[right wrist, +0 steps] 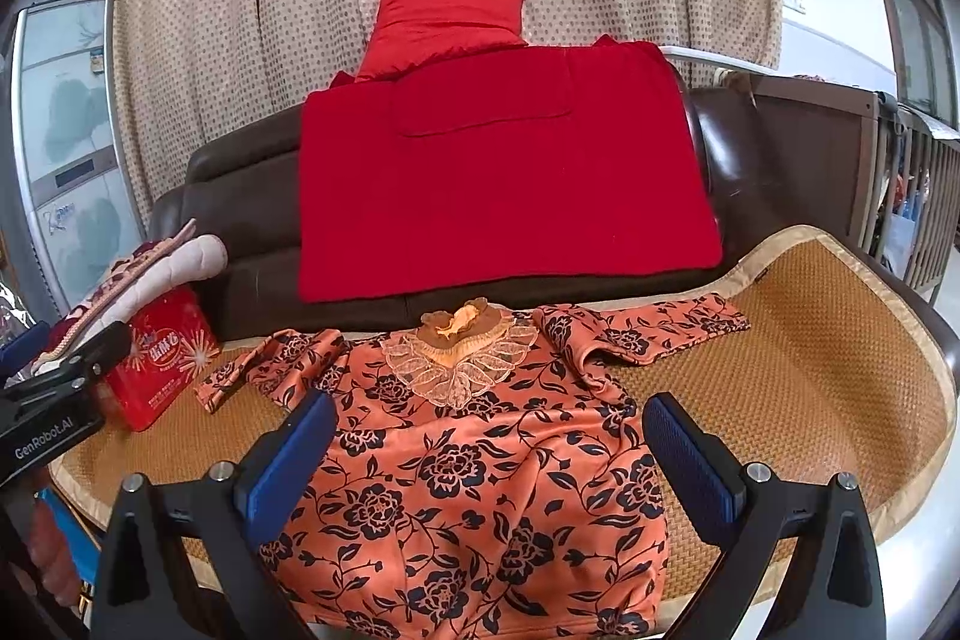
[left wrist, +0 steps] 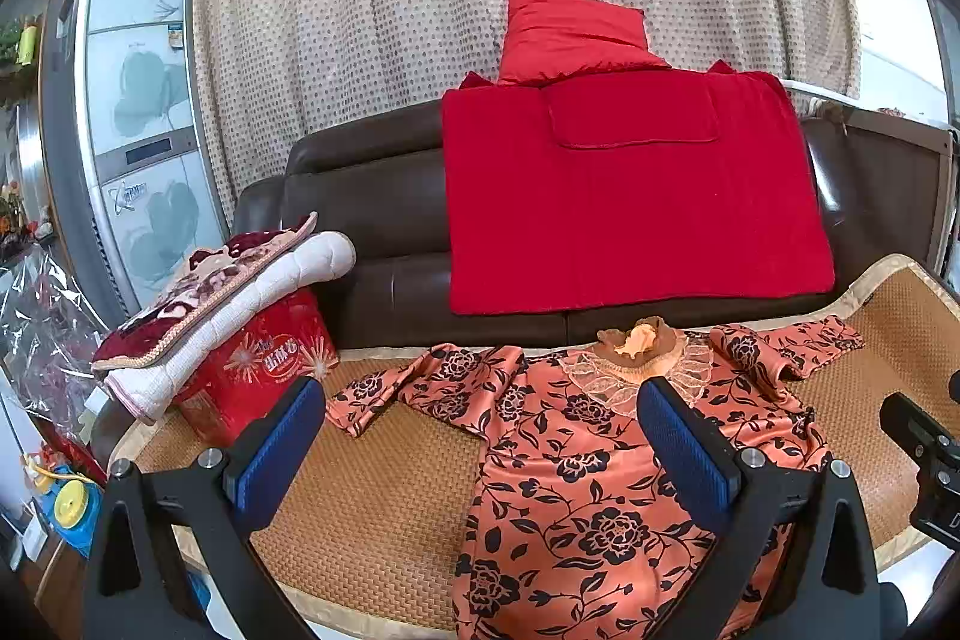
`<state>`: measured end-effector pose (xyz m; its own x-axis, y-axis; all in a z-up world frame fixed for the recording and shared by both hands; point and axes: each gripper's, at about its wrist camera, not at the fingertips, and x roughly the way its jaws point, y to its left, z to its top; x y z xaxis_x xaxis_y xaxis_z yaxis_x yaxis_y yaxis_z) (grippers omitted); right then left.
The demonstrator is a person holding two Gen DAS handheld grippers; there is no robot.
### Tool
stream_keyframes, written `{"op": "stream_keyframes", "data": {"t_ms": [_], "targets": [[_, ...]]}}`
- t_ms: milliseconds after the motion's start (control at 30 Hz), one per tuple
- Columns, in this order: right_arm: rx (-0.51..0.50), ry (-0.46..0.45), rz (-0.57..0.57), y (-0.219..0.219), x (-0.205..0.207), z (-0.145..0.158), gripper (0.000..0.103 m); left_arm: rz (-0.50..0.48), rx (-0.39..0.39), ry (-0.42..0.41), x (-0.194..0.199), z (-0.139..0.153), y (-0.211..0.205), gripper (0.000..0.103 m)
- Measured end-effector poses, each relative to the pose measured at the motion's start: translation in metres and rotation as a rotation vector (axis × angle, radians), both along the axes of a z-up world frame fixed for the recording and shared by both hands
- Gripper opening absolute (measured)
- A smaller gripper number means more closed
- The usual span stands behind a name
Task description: Fold small clothes
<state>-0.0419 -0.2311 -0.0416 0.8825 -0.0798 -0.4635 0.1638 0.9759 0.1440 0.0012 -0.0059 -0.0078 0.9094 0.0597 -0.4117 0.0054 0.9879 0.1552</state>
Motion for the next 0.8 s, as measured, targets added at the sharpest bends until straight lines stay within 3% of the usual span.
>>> {"op": "stream_keyframes", "data": {"t_ms": [600, 700, 800], "targets": [[0.009, 0.072, 0.002, -0.001, 0.021, -0.019, 0.103, -0.007, 0.006, 0.05, 0.022, -0.02, -0.004, 0.103], [0.05, 0.096, 0.013, -0.015, 0.028, -0.028, 0.103, -0.013, 0.013, 0.063, 0.03, -0.027, -0.008, 0.103], [0.133, 0.107, -0.047, -0.05, 0.036, -0.042, 0.103, -0.017, 0.019, 0.078, 0.039, -0.034, -0.012, 0.103]]}}
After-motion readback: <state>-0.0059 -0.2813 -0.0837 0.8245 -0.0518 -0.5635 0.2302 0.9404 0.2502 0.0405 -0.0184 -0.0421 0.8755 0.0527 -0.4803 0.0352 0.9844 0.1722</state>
